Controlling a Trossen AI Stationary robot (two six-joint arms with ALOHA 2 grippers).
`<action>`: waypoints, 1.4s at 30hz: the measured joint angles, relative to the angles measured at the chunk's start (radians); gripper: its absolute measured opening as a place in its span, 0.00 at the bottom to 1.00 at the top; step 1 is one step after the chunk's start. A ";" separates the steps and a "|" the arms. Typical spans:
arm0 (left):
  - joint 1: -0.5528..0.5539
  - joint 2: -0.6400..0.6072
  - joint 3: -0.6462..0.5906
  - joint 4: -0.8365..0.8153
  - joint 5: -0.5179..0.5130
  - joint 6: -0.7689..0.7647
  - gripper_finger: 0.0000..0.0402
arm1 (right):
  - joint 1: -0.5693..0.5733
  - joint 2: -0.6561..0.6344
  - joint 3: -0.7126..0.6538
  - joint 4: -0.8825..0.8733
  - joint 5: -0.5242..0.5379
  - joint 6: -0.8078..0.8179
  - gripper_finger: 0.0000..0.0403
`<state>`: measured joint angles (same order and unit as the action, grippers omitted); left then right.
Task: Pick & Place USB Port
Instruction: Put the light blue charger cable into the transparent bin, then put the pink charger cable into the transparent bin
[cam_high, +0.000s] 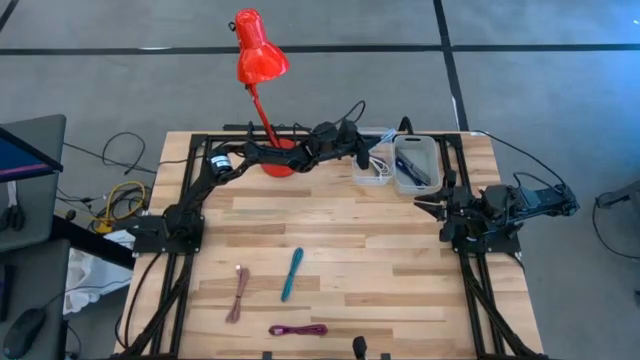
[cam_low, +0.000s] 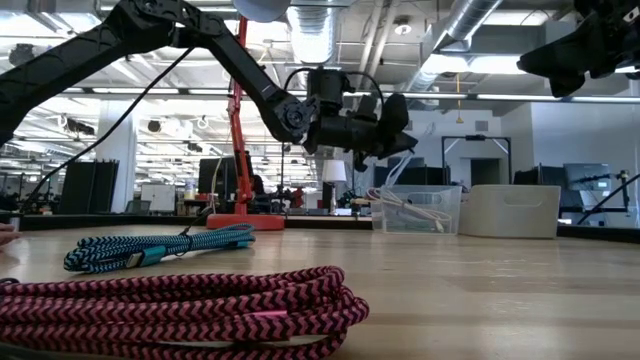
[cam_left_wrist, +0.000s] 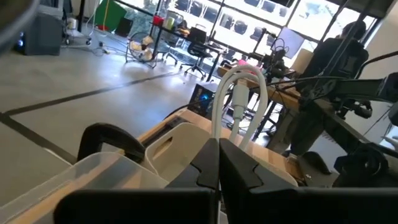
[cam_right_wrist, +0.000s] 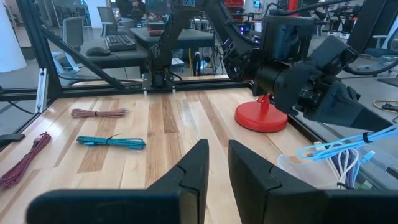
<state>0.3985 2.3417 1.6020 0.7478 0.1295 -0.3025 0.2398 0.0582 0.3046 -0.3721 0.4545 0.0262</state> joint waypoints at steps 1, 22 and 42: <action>0.000 0.000 0.000 0.000 0.000 -0.009 0.01 | 0.000 0.000 0.000 0.000 0.000 0.000 0.13; 0.006 0.105 0.000 -0.031 -0.054 -0.078 0.02 | 0.000 0.000 0.000 0.007 0.000 0.000 0.13; 0.005 0.095 -0.001 0.038 -0.002 -0.005 0.28 | 0.000 0.000 0.000 0.007 0.000 0.001 0.13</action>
<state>0.4038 2.4366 1.6011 0.7854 0.1273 -0.3071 0.2401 0.0582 0.3046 -0.3656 0.4541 0.0269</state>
